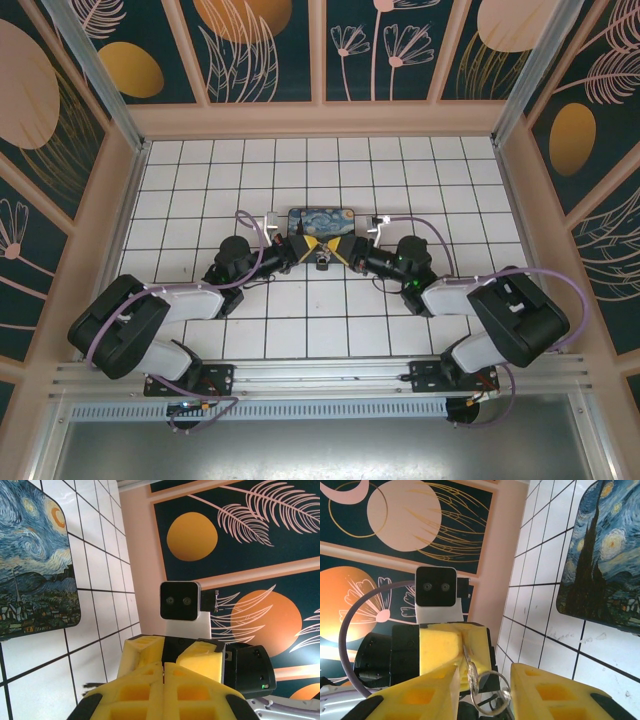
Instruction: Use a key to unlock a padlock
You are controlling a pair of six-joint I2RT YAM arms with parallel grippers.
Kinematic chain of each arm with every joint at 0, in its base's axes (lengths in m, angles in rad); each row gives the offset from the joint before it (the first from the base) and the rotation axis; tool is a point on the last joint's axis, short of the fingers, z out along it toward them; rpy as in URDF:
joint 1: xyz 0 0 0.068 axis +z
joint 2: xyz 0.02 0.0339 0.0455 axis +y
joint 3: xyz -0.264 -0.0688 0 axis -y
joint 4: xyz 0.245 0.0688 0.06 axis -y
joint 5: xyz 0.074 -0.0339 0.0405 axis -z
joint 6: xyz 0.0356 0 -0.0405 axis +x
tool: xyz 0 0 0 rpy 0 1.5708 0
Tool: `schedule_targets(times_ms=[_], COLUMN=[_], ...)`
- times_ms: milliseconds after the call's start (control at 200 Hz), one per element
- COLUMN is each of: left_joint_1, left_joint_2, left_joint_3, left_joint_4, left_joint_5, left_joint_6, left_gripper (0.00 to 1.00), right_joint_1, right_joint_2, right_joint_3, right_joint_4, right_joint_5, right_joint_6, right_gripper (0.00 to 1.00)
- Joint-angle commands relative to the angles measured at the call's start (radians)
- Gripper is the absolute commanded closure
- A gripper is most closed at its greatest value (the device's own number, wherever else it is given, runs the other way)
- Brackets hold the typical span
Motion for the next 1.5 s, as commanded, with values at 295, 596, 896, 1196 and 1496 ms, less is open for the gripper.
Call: schedule_targets(times_ms=[295,596,896,1196,1496], left_joint_1=[0.002,0.001,0.002,0.001,0.002], left_joint_2=[-0.015,-0.007,0.008,0.022,0.025], left_joint_3=[-0.008,-0.010,-0.005,0.001,0.003], left_joint_4=[0.018,0.034,0.045,0.045,0.046], left_joint_5=[0.011,0.020,0.038,0.049,0.036], left_joint_6=[0.020,0.014,0.012,0.013,0.011], left_gripper=[1.00,1.00,1.00,1.00,1.00], right_joint_1=[0.030,0.043,0.039,0.029,0.029], right_joint_2=[0.025,0.048,0.057,0.057,0.050], right_joint_3=[0.028,0.032,0.034,0.043,0.029], right_joint_4=[0.060,0.093,0.105,0.107,0.114], right_joint_5=[-0.019,-0.024,-0.030,-0.044,-0.047], right_joint_6=[-0.017,-0.001,0.000,-0.001,-0.001], right_gripper=[0.73,0.79,0.78,0.84,0.88])
